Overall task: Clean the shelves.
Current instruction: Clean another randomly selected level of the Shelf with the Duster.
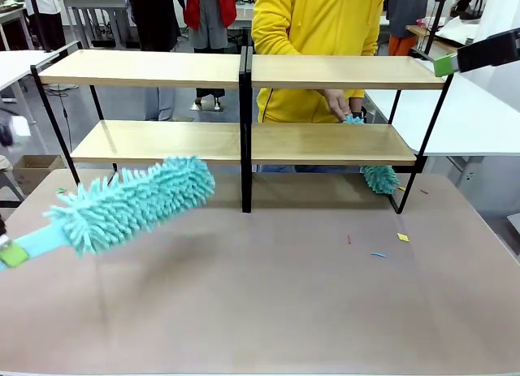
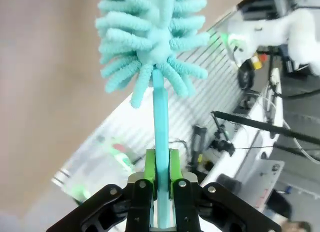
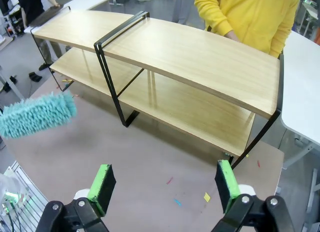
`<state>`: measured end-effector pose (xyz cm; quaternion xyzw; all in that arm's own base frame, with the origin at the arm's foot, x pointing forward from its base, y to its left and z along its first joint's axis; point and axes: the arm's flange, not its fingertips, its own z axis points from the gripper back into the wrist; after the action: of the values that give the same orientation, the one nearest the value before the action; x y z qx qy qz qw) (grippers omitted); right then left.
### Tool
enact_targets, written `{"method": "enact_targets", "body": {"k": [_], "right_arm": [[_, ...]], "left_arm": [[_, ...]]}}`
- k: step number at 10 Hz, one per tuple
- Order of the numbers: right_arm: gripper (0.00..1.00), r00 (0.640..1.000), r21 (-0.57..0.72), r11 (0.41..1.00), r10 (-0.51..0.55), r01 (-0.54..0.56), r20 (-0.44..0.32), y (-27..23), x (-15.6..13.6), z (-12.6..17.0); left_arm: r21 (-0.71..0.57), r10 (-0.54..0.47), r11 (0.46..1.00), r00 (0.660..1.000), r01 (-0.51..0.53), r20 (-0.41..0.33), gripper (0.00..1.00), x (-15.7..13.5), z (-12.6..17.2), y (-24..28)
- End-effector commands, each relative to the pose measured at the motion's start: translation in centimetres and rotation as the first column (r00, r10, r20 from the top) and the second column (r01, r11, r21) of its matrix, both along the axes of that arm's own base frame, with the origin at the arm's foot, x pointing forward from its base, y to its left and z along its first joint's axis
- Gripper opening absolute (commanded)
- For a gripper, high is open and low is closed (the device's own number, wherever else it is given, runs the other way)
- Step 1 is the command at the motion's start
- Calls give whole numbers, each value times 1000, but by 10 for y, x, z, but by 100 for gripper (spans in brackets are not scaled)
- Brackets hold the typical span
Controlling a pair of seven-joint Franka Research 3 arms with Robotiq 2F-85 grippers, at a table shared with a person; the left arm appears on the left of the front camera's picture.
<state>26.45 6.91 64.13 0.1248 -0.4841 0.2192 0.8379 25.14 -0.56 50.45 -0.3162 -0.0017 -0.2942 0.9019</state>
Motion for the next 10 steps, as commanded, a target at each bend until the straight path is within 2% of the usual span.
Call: {"method": "enact_targets", "body": {"k": [1,2,3,4,5,6,7,8,9,10], "right_arm": [[100,1000,6,1000,0,0,0,-1,0,1],[100,1000,6,1000,0,0,0,-1,0,1],[100,1000,6,1000,0,0,0,-1,0,1],[100,1000,6,1000,0,0,0,-1,0,1],[100,1000,6,1000,0,0,0,-1,0,1],[100,1000,6,1000,0,0,0,-1,0,1],[100,1000,6,1000,0,0,0,-1,0,1],[100,1000,6,1000,0,0,0,-1,0,1],[100,1000,6,1000,0,0,0,-1,0,1],[100,1000,6,1000,0,0,0,-1,0,1]], "left_arm": [[-55,-215,968,920,246,329,12,-51,-54,19],[7,-245,963,868,269,432,12,-47,-51,16],[-48,-187,970,853,239,487,12,-40,-40,25],[-159,-103,964,847,215,522,12,-29,-22,42],[-276,10,949,859,154,512,12,-20,-3,67],[-339,100,938,874,77,475,12,-12,14,91],[-360,203,932,883,-42,423,12,-18,23,129],[-371,231,925,891,-77,391,12,-21,32,148],[-419,292,897,902,-143,317,12,-21,36,158],[-341,181,940,884,-26,432,12,-19,20,135]]}}
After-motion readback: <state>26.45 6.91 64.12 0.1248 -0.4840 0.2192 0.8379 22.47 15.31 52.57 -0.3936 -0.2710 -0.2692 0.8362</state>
